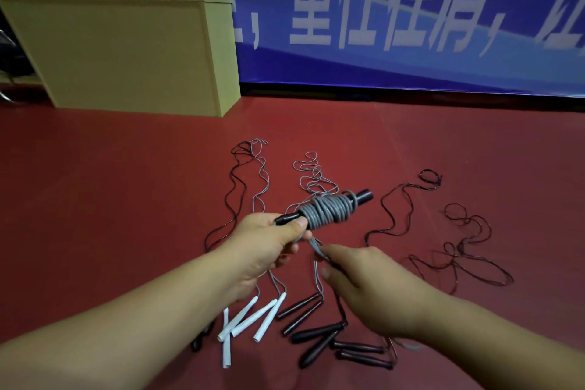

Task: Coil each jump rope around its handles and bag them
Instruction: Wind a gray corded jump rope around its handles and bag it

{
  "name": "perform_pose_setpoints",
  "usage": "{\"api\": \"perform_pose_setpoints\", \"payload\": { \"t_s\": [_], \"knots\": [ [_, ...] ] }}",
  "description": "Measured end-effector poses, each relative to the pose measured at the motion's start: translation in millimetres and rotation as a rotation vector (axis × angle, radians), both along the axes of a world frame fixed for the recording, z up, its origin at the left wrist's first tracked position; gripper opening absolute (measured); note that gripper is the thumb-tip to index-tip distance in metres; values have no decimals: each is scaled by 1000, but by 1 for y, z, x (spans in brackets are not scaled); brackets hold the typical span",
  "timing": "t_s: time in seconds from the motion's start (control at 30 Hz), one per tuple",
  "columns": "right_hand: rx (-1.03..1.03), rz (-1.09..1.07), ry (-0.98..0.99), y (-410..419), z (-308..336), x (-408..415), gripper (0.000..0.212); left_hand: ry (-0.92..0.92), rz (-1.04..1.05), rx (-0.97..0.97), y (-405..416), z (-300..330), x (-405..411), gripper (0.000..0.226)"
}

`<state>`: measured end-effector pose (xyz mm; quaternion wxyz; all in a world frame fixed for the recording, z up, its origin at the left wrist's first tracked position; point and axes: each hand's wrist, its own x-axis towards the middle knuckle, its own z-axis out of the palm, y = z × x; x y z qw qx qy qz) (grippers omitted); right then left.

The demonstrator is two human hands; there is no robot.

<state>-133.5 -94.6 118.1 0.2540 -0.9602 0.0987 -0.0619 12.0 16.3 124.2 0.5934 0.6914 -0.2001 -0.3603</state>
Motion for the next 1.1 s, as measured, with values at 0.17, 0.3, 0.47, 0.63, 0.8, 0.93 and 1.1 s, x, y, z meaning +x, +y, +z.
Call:
{"api": "perform_pose_setpoints", "payload": {
  "t_s": [0.17,0.3,0.47,0.63,0.8,0.93,1.1],
  "knots": [
    [-87,-2,-22,11,2,2,21,-312,-13,131,0,-8,8,21],
    [-137,-61,-39,12,4,2,25,-718,-134,288,5,-11,13,22],
    [-176,-146,21,10,8,3,35,-924,-179,394,9,-13,13,20],
    [-195,-237,60,7,16,5,47,-965,-229,408,7,-13,17,15],
    [-62,-287,25,7,15,5,44,-975,-261,438,4,-17,18,17],
    [49,-245,28,7,16,3,28,-935,-208,411,4,-18,27,20],
    [25,-184,24,4,16,3,16,-781,-142,383,7,-23,37,22]
  ]
}}
